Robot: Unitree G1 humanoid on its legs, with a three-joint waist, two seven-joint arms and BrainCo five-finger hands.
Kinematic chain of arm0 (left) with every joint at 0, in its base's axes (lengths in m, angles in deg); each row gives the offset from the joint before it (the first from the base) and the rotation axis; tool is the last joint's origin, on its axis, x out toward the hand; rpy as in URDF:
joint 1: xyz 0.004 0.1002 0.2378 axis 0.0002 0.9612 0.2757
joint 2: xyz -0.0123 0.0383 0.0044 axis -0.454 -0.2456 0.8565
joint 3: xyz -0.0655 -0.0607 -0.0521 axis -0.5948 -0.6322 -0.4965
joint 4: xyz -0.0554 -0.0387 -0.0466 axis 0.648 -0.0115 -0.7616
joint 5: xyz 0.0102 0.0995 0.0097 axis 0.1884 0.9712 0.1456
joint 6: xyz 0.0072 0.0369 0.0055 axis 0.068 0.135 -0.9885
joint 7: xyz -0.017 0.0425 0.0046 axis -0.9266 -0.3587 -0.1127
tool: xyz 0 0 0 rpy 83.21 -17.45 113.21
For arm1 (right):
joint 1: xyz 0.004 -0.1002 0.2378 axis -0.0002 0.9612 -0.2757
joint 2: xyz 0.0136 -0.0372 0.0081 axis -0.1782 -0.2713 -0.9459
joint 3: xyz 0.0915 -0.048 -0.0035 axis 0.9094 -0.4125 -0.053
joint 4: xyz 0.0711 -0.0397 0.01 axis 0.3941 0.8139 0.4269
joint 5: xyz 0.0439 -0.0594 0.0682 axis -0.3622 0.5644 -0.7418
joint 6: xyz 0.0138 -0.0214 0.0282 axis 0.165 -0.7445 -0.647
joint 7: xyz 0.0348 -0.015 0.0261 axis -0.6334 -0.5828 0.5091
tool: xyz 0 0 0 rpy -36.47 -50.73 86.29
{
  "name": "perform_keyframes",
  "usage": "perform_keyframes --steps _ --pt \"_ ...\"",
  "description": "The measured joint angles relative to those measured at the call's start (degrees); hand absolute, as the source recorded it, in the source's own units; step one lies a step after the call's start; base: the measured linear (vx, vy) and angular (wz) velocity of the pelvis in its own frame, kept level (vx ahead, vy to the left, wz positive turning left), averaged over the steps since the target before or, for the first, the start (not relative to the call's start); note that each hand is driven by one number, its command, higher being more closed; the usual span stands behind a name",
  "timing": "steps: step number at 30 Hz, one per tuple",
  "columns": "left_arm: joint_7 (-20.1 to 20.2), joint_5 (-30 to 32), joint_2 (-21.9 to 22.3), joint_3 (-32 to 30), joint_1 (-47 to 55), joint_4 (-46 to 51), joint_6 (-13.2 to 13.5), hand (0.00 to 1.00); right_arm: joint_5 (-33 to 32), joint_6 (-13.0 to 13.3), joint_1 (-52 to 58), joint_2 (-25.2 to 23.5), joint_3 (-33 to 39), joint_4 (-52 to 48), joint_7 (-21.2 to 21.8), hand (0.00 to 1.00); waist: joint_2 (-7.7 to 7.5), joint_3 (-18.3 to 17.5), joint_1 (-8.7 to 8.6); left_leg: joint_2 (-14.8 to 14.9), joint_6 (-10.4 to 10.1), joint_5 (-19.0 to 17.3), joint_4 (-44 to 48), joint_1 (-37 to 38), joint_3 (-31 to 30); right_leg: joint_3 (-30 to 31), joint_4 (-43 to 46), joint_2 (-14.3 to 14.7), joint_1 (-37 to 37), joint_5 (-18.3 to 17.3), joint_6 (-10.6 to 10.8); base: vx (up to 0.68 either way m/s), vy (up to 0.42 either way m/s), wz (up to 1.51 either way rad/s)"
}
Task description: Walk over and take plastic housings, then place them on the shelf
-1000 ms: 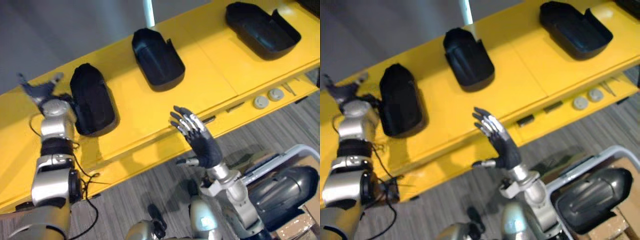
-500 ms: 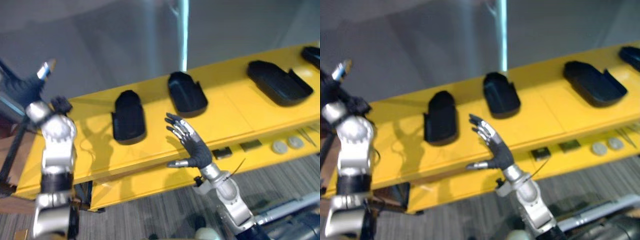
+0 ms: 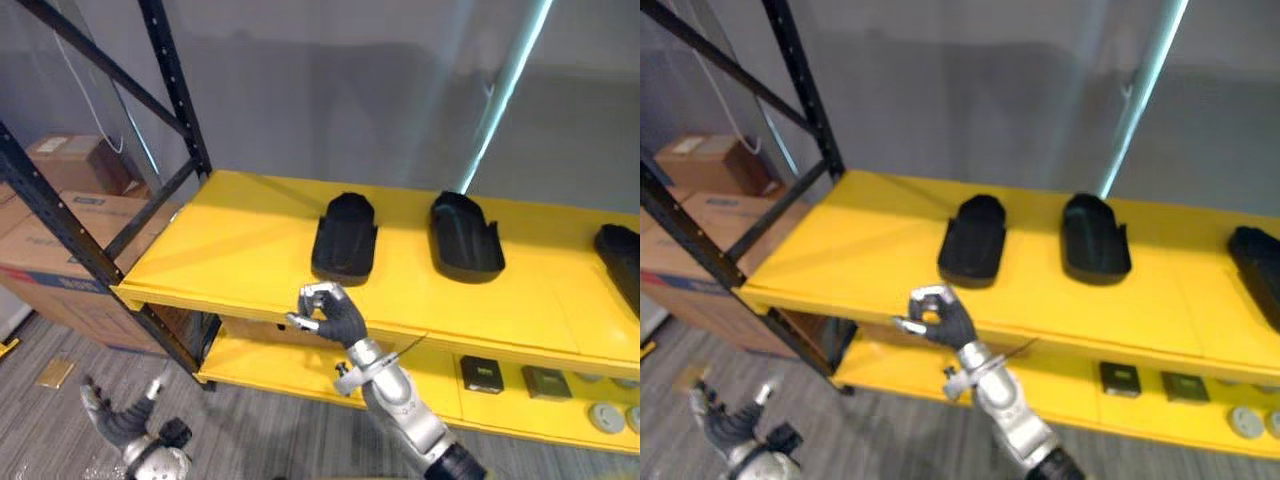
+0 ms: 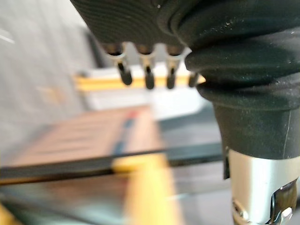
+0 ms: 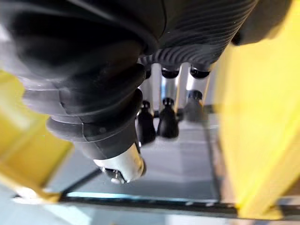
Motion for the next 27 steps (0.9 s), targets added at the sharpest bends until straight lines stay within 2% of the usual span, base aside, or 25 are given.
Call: perform_keyframes --steps 4,7,11,14,20,24,27 --pt "3.1 0.5 -0.6 2.9 -1.4 -7.2 0.4 0.0 1.7 -1.0 -3.1 -0.9 -0.7 5.4 -4.1 1.0 -0.39 1.6 0.82 0.1 0.1 0.0 0.4 0.1 -1.3 -1.2 0.0 0.0 1.1 0.0 -0.1 0.04 0.004 0.14" --pt "6.8 0.5 -0.5 5.8 -2.9 -12.1 0.8 0.0 4.8 -2.0 -8.4 -3.4 -0.2 10.8 -9.4 1.0 -0.49 4.3 1.27 0.2 0.2 -0.2 1.2 -0.1 -1.5 -1.3 0.0 0.1 1.4 0.0 -0.2 0.0 0.004 0.03" --pt "10.7 -0.2 -0.6 8.6 -3.5 -16.8 0.9 0.0 8.2 -2.3 -11.8 -5.3 3.6 15.6 -13.2 1.0 0.48 6.1 1.72 0.2 0.0 -0.4 1.5 -1.0 -2.2 -1.5 0.0 0.1 1.1 -0.1 -0.2 0.0 0.007 0.04" --pt "12.9 -0.6 -0.6 9.5 -3.8 -19.5 0.9 0.0 8.2 -2.6 -14.2 -5.5 7.5 17.9 -14.5 1.0 0.98 7.9 2.7 0.3 0.2 -0.4 2.2 -1.1 -2.4 -1.7 0.0 0.1 1.1 -0.1 -0.2 0.04 0.008 0.05" --pt "18.0 -5.3 -1.1 9.2 -3.9 -24.0 0.5 0.0 8.2 -4.0 -15.7 -5.7 11.1 19.9 -16.5 1.0 0.87 8.8 3.92 0.1 0.2 -0.5 2.1 -0.9 -2.8 -2.6 0.0 -0.1 2.0 -0.6 0.5 0.05 0.015 0.09" --pt "21.2 -7.9 -1.7 8.8 -3.9 -28.1 -0.2 0.0 8.2 -6.1 -16.1 -6.2 11.9 20.5 -17.5 1.0 1.23 9.6 4.0 0.0 0.3 -0.6 2.1 -0.7 -2.9 -2.7 1.7 -0.7 1.9 -1.6 0.9 0.0 0.008 0.01" --pt "22.3 -9.7 -2.0 8.4 -3.9 -29.5 -1.0 0.0 8.2 -6.2 -16.7 -6.7 13.3 21.9 -17.8 1.0 1.19 10.2 4.05 -0.1 0.4 -0.7 2.1 -0.3 -2.8 -2.6 2.2 -0.9 1.9 -1.8 0.9 0.0 0.02 -0.01"
